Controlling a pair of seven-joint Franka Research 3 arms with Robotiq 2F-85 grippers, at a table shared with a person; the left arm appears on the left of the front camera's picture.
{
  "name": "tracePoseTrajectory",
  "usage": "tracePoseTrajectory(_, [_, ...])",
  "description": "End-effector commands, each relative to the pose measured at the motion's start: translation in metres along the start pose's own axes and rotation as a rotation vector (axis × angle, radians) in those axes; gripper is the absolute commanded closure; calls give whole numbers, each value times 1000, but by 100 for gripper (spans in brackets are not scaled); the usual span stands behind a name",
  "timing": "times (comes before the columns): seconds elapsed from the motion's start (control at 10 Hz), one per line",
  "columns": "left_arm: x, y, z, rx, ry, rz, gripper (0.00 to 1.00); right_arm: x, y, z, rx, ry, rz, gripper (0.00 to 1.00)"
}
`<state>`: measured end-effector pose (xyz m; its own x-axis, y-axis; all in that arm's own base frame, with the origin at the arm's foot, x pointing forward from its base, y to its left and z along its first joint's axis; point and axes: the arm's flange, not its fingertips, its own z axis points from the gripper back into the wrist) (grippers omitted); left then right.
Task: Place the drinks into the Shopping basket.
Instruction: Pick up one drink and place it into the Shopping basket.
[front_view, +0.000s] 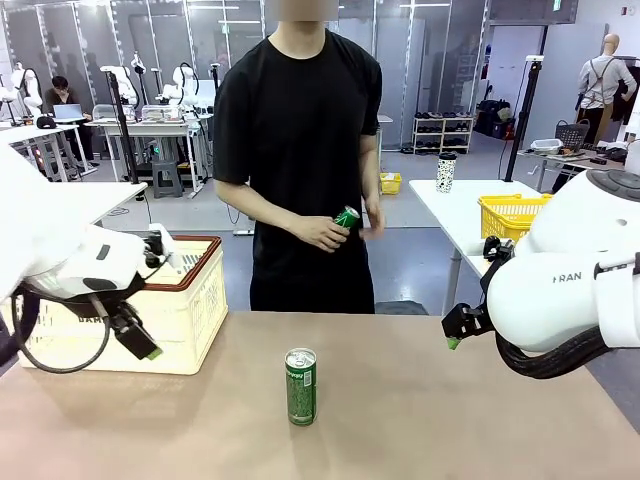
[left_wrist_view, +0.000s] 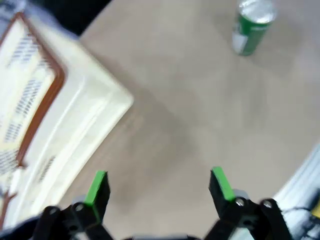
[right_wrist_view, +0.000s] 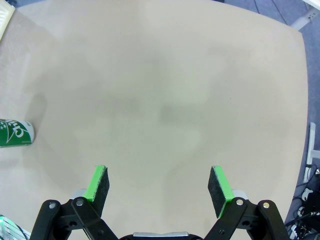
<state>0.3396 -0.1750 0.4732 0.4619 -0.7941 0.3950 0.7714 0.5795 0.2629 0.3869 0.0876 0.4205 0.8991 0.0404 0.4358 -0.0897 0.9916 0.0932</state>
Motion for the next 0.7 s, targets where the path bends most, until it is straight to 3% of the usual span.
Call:
tracePoseTrajectory(0.0, [24,1,0,-157,-56,-140,0,0,-1,0,1,-1,-4,0])
tracePoseTrajectory(0.2, [60,-13,-13,-208,-69,-273,0,0,-1,0,1,-1,-4,0])
tracePoseTrajectory(0.6, [134,-28,-48,-349,-140,-414,0,0,-1,0,1,-1,-4,0])
